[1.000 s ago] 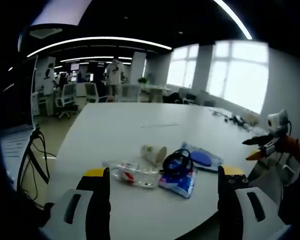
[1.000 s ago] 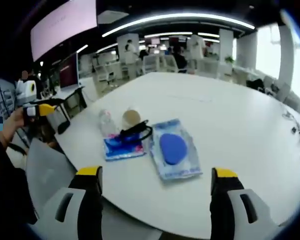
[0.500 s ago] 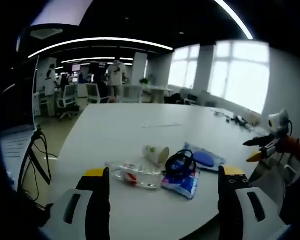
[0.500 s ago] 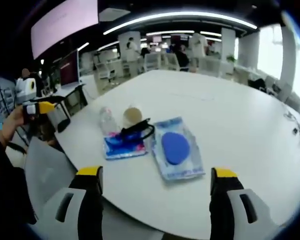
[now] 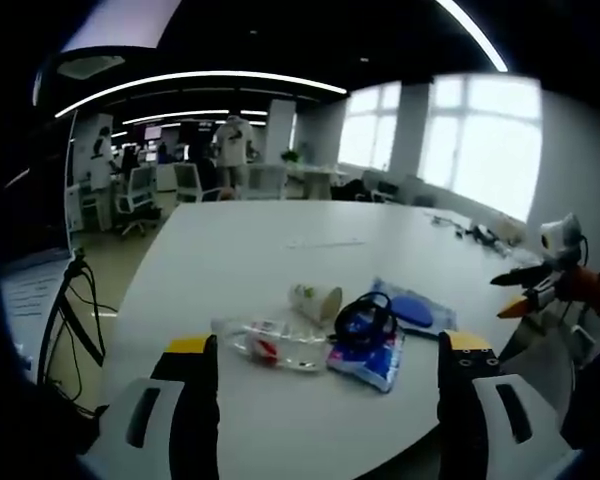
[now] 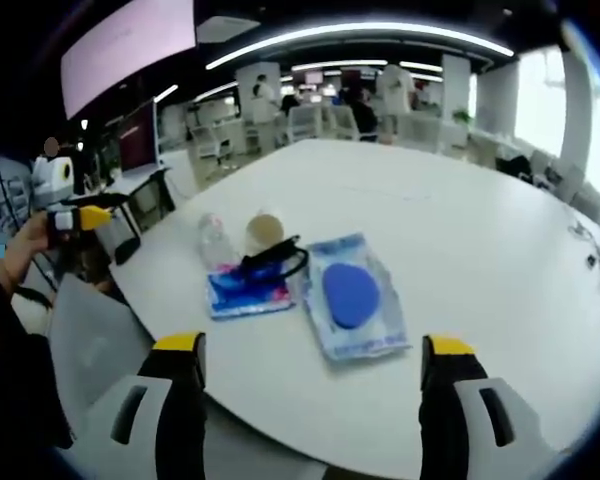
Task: Arrange the tabletop items into an orderly group along one side of the table until the central work area is clear of visible clutter.
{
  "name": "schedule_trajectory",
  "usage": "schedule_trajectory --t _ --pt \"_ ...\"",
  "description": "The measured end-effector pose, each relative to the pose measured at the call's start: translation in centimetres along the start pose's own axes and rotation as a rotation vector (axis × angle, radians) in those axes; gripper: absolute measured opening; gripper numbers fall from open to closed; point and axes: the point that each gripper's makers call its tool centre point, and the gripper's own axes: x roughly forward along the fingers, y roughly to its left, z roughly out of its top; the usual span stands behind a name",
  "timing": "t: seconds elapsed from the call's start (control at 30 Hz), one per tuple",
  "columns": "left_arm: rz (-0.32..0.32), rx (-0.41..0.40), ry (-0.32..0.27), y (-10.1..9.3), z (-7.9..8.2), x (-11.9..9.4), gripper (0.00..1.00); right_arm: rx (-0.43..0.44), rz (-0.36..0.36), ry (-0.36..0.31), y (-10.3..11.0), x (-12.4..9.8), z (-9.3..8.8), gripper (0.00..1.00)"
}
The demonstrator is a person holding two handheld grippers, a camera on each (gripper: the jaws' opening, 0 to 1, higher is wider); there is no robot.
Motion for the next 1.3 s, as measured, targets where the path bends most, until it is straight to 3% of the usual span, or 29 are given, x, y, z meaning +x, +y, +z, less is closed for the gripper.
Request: schedule_trajectory --t 0.8,1.3 --pt "0.005 -0.005 0.018 0.5 -0.1 0.5 0.92 0.0 -0.01 0.008 -0.6 -0.2 0.0 0.87" --pt "0.0 -0.003 0.03 0.7 -0.3 0.8 0.91 -0.05 0.005 0.038 0.6 0.8 -0.3 0.85"
